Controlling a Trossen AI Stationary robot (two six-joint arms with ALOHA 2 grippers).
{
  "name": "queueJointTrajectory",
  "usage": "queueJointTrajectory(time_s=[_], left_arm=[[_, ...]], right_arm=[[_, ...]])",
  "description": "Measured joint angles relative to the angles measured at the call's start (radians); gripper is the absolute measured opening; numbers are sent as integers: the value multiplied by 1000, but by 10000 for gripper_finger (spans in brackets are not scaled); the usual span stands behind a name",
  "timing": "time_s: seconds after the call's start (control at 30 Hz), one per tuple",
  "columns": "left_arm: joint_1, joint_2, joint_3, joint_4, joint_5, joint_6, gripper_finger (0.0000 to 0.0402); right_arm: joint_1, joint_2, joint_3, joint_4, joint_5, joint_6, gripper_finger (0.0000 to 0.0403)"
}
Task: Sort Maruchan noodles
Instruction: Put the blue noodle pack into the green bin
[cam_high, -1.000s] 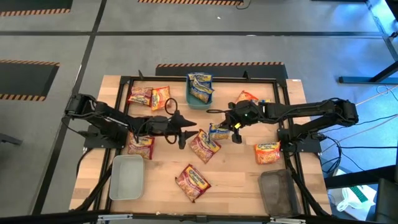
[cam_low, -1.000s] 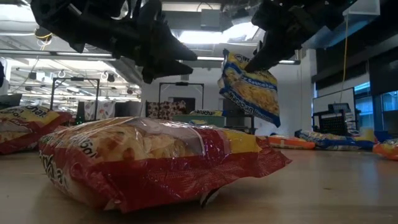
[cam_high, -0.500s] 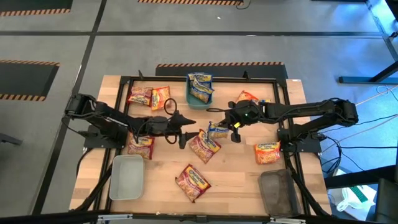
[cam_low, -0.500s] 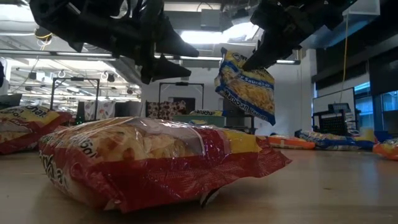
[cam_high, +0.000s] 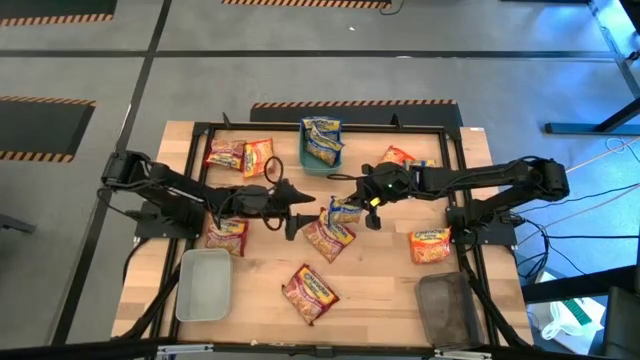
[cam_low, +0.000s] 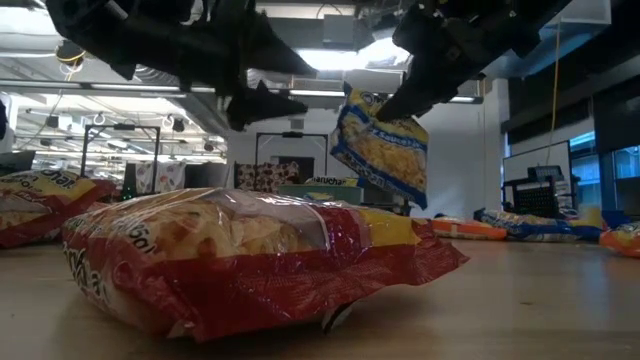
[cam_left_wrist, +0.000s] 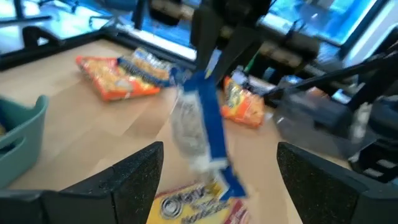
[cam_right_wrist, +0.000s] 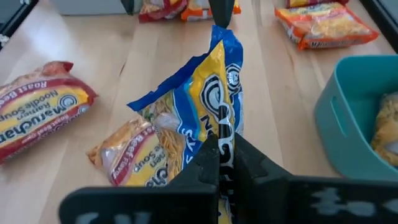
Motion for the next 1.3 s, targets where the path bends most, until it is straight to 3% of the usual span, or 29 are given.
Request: queueJointTrajectory(time_s=[0.13,0.6,1.03,1.3], left_arm=[[33,-29,2,-70,54,-21,309],[40,-25,1,-128,22,-8,309],[34,-10,1,-96,-29,-13,306],[47,40,-1,-95,-35,-15,268]], right_arm=[[8,26,0,80,10,0,1],[13,134,3,320,28,31,1],[13,170,93,326,6,5,1],[41,251,178,342,-4,-15,1]])
